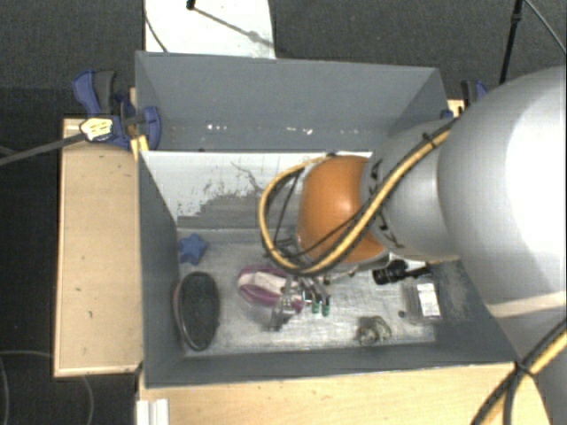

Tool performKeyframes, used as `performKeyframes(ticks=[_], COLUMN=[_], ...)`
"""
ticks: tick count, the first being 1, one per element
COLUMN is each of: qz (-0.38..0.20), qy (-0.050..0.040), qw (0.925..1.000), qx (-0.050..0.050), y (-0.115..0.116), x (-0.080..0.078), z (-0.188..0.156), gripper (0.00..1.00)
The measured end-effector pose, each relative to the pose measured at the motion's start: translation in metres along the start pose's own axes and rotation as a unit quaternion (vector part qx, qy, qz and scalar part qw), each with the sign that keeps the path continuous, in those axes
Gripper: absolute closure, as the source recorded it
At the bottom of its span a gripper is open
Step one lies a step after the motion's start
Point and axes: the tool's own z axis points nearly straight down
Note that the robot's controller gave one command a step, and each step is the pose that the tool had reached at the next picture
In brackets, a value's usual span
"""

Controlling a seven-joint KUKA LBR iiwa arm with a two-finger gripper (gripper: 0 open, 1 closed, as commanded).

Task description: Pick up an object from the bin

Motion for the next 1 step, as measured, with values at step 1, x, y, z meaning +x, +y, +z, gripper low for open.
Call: performKeyframes(ticks=[1], qz=[0.001], qy=[-0.0027], qw=[1.0], qx=[-0.001], y=[0.0002], x=[-0.002], z=[-0.0024], gripper=[1.0])
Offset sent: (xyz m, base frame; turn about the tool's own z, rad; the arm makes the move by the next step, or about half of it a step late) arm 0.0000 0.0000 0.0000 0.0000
